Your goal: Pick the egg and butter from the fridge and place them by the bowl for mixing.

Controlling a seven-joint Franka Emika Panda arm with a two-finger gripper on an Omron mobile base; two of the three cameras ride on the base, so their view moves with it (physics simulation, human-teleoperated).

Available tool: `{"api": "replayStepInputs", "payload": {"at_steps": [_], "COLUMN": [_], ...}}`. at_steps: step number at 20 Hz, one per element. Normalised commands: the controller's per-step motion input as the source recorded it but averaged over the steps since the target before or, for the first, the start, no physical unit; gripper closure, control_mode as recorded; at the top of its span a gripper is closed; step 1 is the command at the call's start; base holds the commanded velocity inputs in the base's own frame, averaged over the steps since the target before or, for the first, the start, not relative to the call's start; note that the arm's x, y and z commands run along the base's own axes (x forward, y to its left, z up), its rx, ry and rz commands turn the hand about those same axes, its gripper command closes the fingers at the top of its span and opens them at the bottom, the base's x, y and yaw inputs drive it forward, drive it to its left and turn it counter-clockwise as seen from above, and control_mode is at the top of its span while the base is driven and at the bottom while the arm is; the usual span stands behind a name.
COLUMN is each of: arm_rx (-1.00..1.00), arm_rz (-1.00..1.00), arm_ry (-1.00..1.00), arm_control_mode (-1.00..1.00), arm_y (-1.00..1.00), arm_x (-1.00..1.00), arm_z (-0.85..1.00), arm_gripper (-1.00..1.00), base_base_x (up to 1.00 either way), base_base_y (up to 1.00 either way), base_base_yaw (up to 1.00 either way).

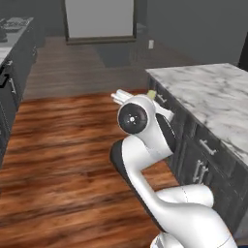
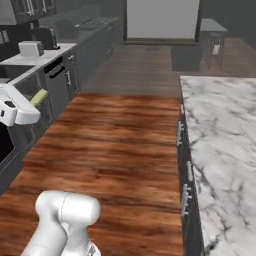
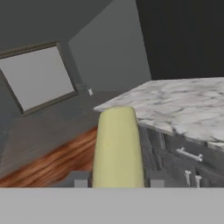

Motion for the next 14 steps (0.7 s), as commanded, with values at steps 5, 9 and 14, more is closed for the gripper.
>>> {"api": "replayStepInputs", "payload": {"at_steps": [5,9,14], "arm_rx": [0.0,0.0,0.0], "arm_rz": [0.0,0.0,0.0], "arm_ry": [0.0,0.0,0.0], "arm_control_mode": [1.0,1.0,1.0], "arm_y": [0.0,0.0,0.0], "arm_x": [0.0,0.0,0.0], "arm_z": [0.0,0.0,0.0], "arm_gripper": [1.0,1.0,1.0], "base_base_x": [0.3,-0.38,-0.4], "base_base_y": [0.85,0.39,0.32], "base_base_yaw": [0.35,0.86,0.88]}}
